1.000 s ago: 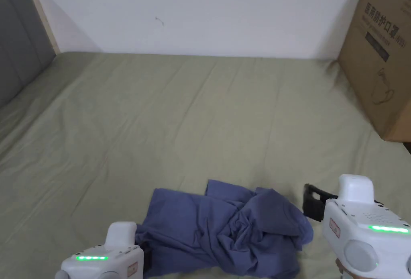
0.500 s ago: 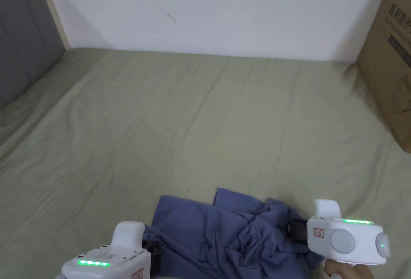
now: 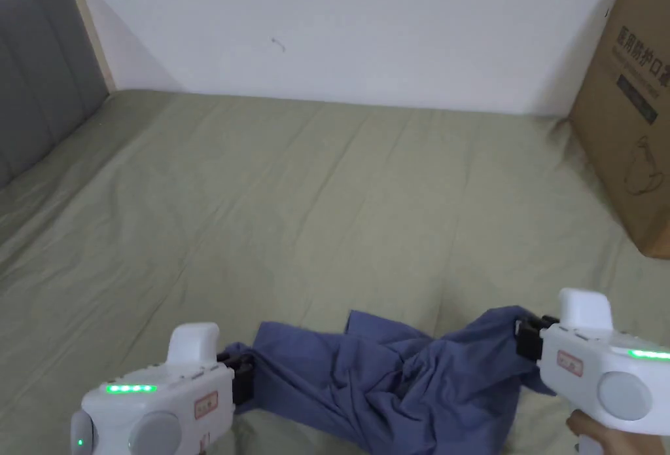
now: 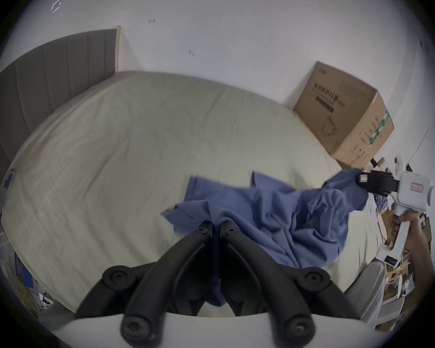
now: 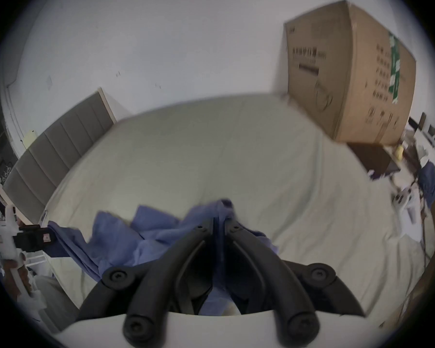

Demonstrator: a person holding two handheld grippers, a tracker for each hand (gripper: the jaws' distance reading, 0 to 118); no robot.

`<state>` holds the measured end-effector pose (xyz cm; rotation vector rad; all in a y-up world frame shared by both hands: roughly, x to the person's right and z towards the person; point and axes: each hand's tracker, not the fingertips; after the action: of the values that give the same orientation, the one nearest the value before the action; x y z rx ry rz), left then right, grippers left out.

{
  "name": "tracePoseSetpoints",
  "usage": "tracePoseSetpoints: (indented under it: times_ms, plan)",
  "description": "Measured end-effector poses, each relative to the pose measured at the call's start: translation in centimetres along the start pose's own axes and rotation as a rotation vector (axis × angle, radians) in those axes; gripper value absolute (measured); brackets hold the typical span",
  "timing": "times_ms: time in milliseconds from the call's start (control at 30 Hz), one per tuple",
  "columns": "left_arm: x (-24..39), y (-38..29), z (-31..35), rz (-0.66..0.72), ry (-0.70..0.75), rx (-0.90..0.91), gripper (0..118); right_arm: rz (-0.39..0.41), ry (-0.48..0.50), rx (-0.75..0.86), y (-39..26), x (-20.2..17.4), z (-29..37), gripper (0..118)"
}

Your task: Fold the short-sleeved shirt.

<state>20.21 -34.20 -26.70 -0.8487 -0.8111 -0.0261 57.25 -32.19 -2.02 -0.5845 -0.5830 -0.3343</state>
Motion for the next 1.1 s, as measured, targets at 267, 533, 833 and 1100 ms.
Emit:
tracePoseSetpoints:
  times_ms: [267,533,833,1100]
  plan:
    - [-1.1,12.2,2.6,-0.028,0.044,0.231,4,0.080,-0.070,0.233,9.5,0.2,6.5,6]
    - [0.3,25.6,4.8,-0.122,0.118,0.409,4,0.086,-0.139,0.418,19.3,0.2,7.4,6]
    - [1.9,35.5,4.0,-0.195,0.217,0.523,4,0.092,-0.179,0.510,26.8,0.0,5.6,6]
    - [-0.7,36.2,-1.1,-0.183,0.275,0.497,4,0.088,-0.167,0.470,25.5,-0.6,0.6,6]
